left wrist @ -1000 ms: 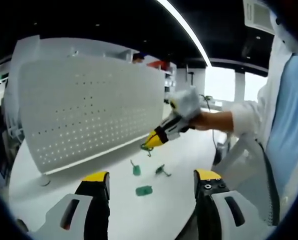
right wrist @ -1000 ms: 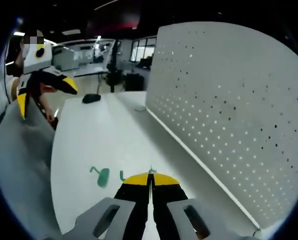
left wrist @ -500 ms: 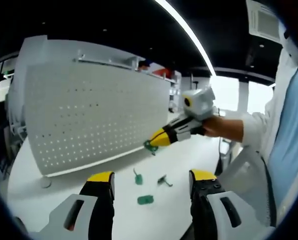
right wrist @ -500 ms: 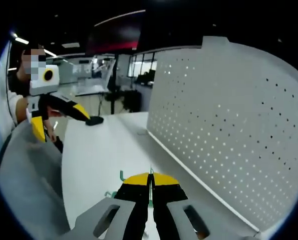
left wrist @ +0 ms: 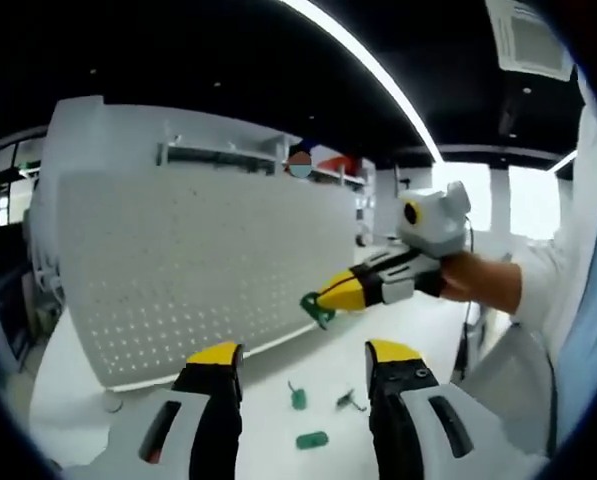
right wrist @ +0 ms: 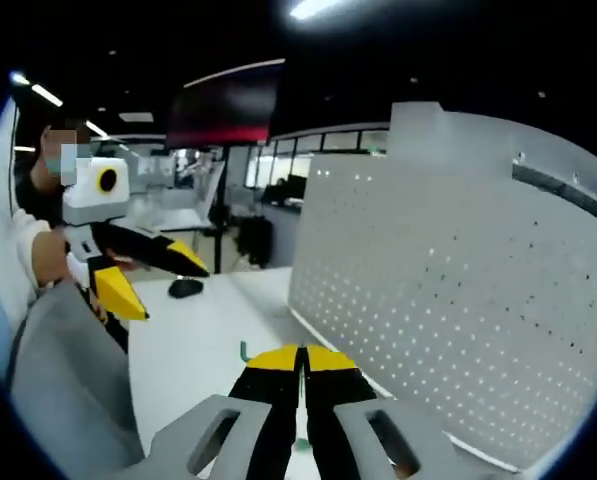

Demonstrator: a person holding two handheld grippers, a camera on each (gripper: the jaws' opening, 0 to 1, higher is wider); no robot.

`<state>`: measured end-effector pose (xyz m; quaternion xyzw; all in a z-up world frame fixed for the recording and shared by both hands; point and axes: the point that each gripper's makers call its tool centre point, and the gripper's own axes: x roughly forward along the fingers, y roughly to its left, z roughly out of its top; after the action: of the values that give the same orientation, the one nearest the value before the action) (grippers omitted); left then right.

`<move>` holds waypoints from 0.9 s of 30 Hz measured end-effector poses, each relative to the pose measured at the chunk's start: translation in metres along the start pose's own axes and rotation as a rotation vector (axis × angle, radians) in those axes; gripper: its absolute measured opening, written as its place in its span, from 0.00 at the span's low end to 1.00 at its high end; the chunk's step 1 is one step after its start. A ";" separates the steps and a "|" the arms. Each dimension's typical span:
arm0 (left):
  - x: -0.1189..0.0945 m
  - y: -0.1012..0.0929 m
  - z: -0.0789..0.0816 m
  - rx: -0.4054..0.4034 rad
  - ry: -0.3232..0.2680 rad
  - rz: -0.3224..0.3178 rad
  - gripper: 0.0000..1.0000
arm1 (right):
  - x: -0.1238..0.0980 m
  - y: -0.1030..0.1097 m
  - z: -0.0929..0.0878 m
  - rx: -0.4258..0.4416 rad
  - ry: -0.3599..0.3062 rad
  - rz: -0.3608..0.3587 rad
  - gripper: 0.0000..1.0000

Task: Insert the hook assembly into the mounting plate slot until the hook locks in place.

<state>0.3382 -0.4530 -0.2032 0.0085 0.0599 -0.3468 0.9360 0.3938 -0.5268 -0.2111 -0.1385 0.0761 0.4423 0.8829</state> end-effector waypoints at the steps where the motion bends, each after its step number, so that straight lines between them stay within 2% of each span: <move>1: 0.002 0.001 0.004 -0.001 -0.010 0.002 0.49 | -0.001 -0.001 0.004 -0.002 -0.008 -0.007 0.00; 6: 0.007 0.002 0.011 -0.002 -0.029 0.021 0.45 | -0.002 0.000 0.021 0.009 -0.064 -0.011 0.00; 17: 0.015 0.005 0.027 -0.052 -0.087 0.040 0.37 | -0.002 0.007 0.044 0.017 -0.154 -0.030 0.00; 27: 0.022 0.004 0.028 -0.107 -0.105 0.035 0.29 | 0.001 0.015 0.054 0.033 -0.201 -0.032 0.00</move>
<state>0.3604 -0.4658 -0.1783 -0.0588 0.0291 -0.3266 0.9429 0.3827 -0.5006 -0.1631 -0.0801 -0.0076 0.4386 0.8951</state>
